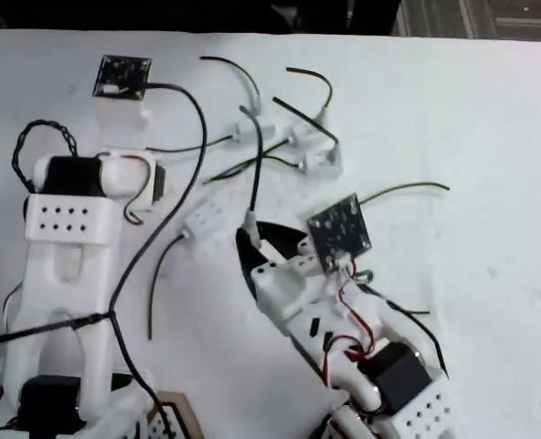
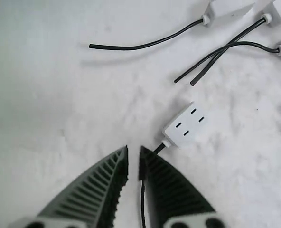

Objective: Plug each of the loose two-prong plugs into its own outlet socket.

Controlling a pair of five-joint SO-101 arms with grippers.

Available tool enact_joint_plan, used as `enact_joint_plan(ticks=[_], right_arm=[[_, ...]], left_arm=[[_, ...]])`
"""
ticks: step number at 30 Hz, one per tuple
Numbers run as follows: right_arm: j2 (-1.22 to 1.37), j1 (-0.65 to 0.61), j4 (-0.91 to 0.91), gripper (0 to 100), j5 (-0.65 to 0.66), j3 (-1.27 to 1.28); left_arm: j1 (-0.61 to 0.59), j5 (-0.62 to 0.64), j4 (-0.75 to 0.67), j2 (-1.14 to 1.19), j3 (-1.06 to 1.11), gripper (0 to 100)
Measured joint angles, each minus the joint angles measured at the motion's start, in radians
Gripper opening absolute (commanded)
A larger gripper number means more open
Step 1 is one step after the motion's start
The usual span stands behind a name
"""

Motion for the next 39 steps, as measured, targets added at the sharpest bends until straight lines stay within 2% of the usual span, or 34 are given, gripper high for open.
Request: enact_joint_plan(ticks=[5,11,16,21,24,32,39], right_arm=[[-0.046,0.011,0.000,1.7,0.000,0.031],[-0.052,0.009,0.002,1.7,0.000,0.031],[-0.064,-0.002,0.002,1.7,-0.055,0.031],[-0.120,-0.104,0.002,1.7,-0.066,0.031],[-0.152,-0.150,0.002,1.7,-0.072,0.031],[-0.166,-0.232,0.002,1.7,-0.072,0.066],[-0.172,-0.259,0.020,1.6,-0.074,0.091]], left_arm=[[0.011,-0.002,0.117,-0.114,-0.051,2],[0.011,-0.002,0.160,-0.456,-0.018,2],[0.092,0.017,0.025,-0.704,0.241,2],[0.256,0.021,-0.160,-0.942,0.554,2],[0.347,0.021,-0.213,-1.080,0.657,2],[0.485,0.021,-0.222,-1.183,0.692,2],[0.491,0.021,-0.235,-1.183,0.692,2]])
